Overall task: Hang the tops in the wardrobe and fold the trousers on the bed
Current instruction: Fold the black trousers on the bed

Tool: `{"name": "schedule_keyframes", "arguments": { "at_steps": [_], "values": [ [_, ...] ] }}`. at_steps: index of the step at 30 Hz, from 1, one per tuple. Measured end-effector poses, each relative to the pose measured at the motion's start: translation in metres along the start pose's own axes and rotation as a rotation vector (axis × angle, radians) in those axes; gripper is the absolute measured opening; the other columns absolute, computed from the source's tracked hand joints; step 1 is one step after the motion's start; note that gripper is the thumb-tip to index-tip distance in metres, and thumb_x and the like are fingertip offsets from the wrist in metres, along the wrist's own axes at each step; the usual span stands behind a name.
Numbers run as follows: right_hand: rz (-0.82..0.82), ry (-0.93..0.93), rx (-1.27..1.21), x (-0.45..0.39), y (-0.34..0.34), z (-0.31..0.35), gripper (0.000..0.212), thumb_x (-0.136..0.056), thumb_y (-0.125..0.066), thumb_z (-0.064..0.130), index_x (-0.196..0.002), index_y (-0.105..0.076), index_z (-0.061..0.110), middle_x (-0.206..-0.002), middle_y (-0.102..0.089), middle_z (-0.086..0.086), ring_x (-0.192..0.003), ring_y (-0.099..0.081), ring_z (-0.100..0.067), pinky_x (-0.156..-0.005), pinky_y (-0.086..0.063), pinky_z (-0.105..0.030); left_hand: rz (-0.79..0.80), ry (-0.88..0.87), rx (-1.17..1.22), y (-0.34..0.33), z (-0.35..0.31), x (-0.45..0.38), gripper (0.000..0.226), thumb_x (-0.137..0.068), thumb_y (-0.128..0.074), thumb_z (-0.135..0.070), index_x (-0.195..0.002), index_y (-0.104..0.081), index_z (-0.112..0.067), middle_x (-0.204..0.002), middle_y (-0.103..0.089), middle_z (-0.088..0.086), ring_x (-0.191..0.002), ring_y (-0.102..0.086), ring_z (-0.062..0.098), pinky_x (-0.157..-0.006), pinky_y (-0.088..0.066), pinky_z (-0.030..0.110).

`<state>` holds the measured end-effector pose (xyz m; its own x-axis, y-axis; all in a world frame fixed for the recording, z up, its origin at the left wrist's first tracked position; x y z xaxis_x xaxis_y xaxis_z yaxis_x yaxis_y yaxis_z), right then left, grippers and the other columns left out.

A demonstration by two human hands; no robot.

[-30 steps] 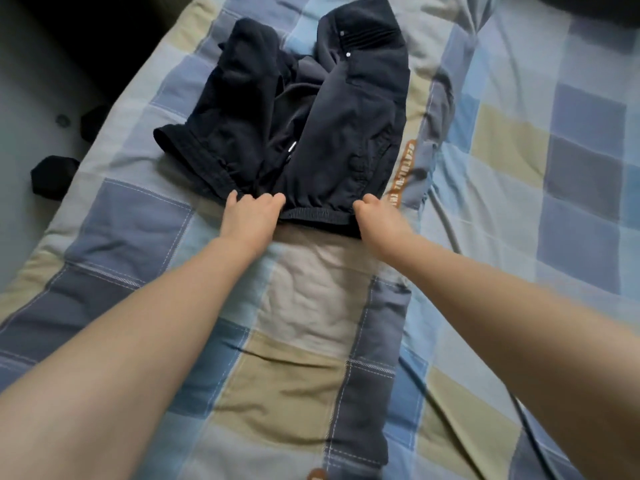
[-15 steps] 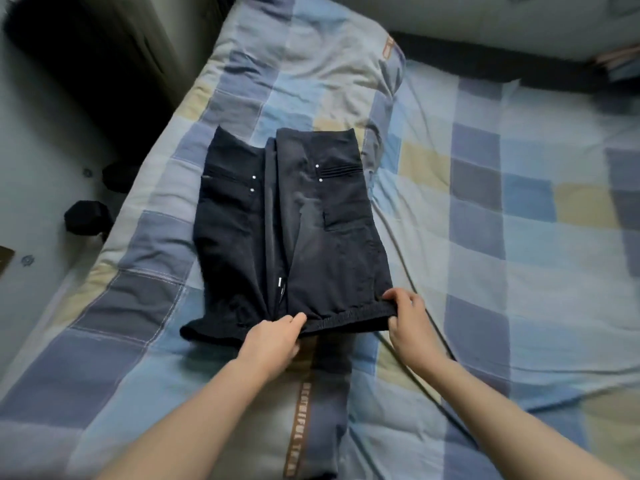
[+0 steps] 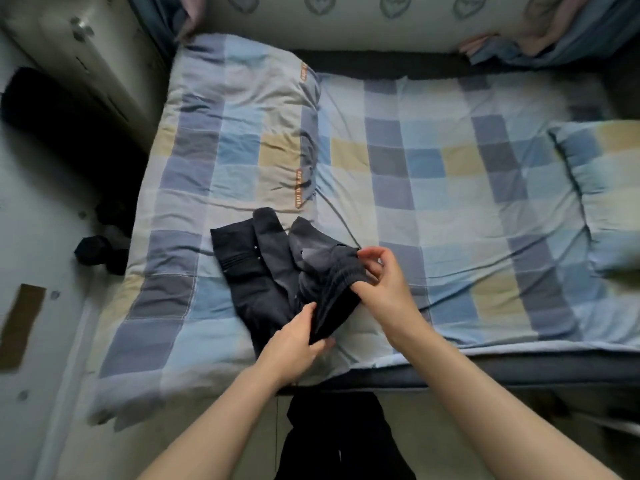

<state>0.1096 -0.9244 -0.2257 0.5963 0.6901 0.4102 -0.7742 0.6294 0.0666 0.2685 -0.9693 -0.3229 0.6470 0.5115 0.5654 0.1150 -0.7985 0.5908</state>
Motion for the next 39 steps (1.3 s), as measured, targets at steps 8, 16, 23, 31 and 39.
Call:
{"name": "schedule_keyframes", "arguments": {
  "at_steps": [8,16,23,31,39],
  "values": [
    [0.024,0.281,0.143,0.079,-0.002,0.114,0.042,-0.068,-0.056,-0.007,-0.097,-0.053,0.023,-0.103,-0.067,-0.004,-0.096,-0.067,-0.016,-0.085,-0.056,-0.038,-0.461,-0.428,0.061,0.137,-0.148,0.083,0.093,-0.059,-0.065,-0.067,-0.14,-0.029,-0.038,-0.126,-0.053,-0.007,-0.109,-0.057,0.016,-0.082,-0.05,0.038],
    [-0.11,0.332,0.17,0.114,0.061,0.158,0.033,-0.068,-0.063,0.0,-0.089,-0.06,0.026,-0.084,-0.072,0.002,-0.081,-0.07,-0.011,-0.081,-0.058,-0.038,-0.327,-0.577,-0.085,0.136,-0.24,0.102,0.047,-0.064,-0.063,-0.056,-0.098,-0.043,-0.031,-0.084,-0.064,-0.009,-0.081,-0.064,0.023,-0.062,-0.047,0.036],
    [-0.027,0.283,-0.026,0.121,0.113,0.156,0.026,-0.085,-0.069,0.011,-0.103,-0.057,0.024,-0.108,-0.064,0.003,-0.091,-0.068,-0.009,-0.079,-0.056,-0.025,-0.348,-0.477,-0.089,0.123,-0.286,0.094,0.04,-0.07,-0.056,-0.056,-0.089,-0.047,-0.022,-0.083,-0.065,0.002,-0.082,-0.062,0.031,-0.069,-0.049,0.04],
    [-0.038,0.227,0.062,0.11,0.221,0.095,0.027,-0.084,-0.071,0.016,-0.105,-0.053,0.02,-0.103,-0.064,0.001,-0.099,-0.063,-0.011,-0.085,-0.051,-0.027,-0.435,-0.277,0.513,0.114,-0.349,0.073,0.045,-0.062,-0.07,-0.062,-0.082,-0.059,-0.022,-0.086,-0.069,0.004,-0.086,-0.069,0.024,-0.084,-0.055,0.051],
    [-0.122,0.468,0.59,0.102,0.325,0.061,0.039,-0.088,-0.064,0.028,-0.122,-0.049,0.016,-0.132,-0.036,0.003,-0.125,-0.038,-0.013,-0.105,-0.037,-0.031,-0.562,-0.265,0.814,0.088,-0.431,0.066,0.035,-0.078,-0.06,-0.054,-0.085,-0.065,-0.02,-0.076,-0.069,-0.005,-0.078,-0.07,0.012,-0.07,-0.055,0.033]
  ]
}}
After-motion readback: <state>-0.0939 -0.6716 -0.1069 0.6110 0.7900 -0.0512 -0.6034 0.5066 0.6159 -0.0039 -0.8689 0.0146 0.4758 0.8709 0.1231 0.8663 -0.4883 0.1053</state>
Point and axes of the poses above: each hand's wrist, its own x-axis away from the middle knuckle, its own y-axis out of the back of the hand, z = x × y, the point moved 10 cm from there along -x, towards the middle knuckle
